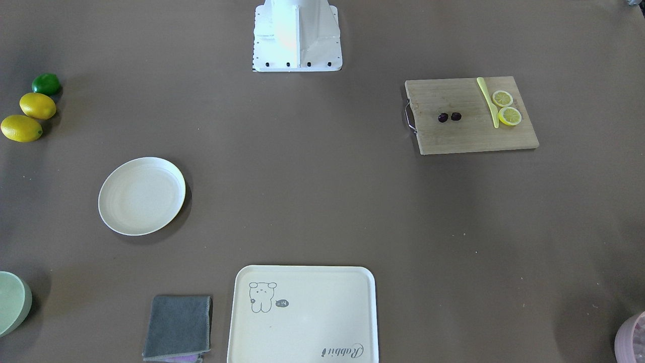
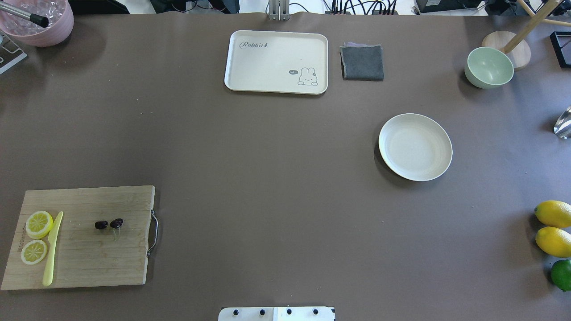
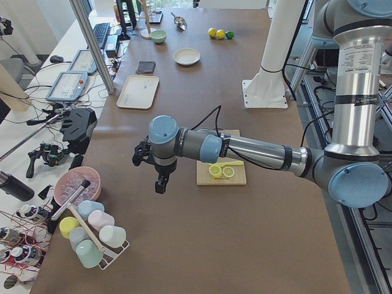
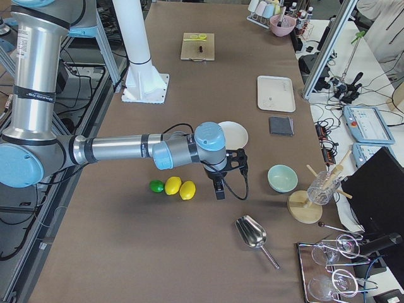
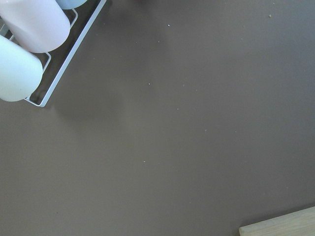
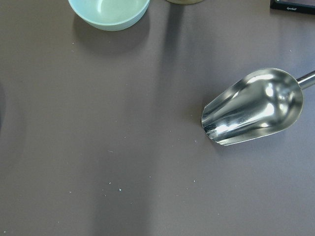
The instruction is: Place red cherry on plate
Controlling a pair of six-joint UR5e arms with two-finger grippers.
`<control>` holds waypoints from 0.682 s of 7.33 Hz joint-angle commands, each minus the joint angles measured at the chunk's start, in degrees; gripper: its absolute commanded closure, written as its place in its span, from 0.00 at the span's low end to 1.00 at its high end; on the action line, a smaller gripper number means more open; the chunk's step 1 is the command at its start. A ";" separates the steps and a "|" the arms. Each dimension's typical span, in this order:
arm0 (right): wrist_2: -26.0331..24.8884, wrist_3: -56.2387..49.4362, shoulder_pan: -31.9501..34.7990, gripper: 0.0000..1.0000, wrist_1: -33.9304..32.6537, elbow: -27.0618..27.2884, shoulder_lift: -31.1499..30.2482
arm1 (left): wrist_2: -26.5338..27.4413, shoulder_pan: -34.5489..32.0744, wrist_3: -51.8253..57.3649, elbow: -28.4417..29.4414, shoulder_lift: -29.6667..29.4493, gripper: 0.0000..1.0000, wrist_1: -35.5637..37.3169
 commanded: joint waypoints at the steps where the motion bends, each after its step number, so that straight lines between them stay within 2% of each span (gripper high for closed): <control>1: 0.05 0.04 0.00 0.00 -0.05 -0.09 -0.05 | 0.01 0.00 -0.20 -0.09 0.20 0.02 -0.02; 5: 0.14 -0.13 0.00 0.00 0.03 -0.53 0.04 | 0.00 1.92 0.06 -0.35 0.11 0.02 -0.11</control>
